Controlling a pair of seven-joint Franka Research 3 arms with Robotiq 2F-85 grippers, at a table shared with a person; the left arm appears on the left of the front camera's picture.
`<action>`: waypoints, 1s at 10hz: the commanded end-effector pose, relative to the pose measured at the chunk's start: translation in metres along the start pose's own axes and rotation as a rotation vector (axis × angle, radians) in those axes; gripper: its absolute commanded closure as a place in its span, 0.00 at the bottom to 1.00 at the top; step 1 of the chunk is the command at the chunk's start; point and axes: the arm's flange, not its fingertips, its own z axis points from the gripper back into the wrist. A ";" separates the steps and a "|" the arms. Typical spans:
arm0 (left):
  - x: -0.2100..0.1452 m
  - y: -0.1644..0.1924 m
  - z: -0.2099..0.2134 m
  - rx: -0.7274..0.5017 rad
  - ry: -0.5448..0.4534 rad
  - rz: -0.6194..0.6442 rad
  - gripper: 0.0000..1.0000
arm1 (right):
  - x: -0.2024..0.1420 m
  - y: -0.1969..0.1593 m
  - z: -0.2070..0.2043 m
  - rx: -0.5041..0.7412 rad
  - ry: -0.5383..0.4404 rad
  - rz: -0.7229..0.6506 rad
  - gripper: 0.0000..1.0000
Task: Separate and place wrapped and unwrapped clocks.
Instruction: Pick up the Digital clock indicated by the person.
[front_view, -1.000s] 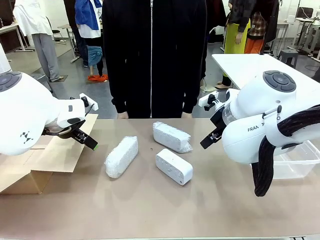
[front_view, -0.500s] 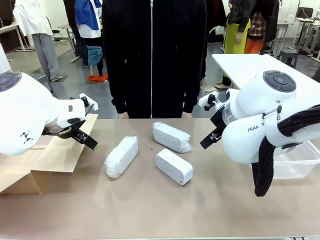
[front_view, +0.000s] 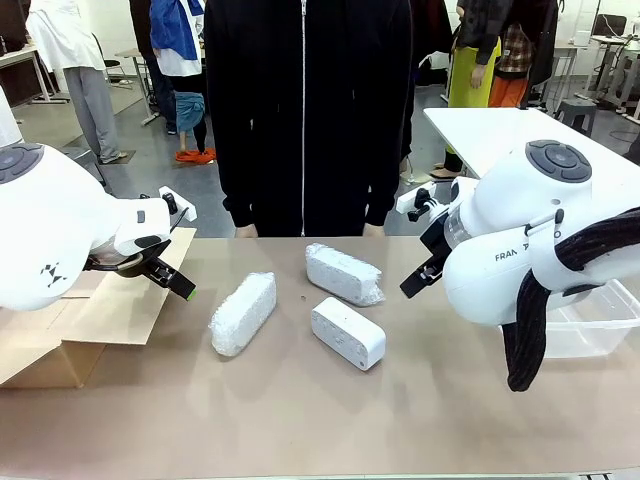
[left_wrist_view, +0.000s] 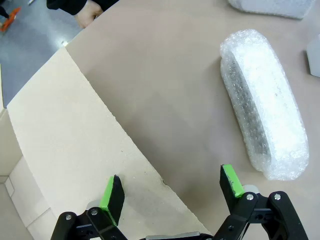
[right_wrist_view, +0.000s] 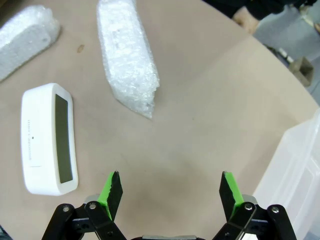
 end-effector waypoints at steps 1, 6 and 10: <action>0.004 0.006 0.028 0.044 -0.030 -0.024 0.00 | 0.008 -0.022 0.035 0.135 -0.018 0.092 0.00; -0.028 0.026 0.144 -0.143 -0.091 -0.143 0.00 | -0.005 -0.063 0.142 0.215 -0.137 0.225 0.00; -0.066 0.033 0.185 -0.263 -0.151 -0.228 0.00 | -0.024 -0.056 0.179 0.245 -0.239 0.186 0.00</action>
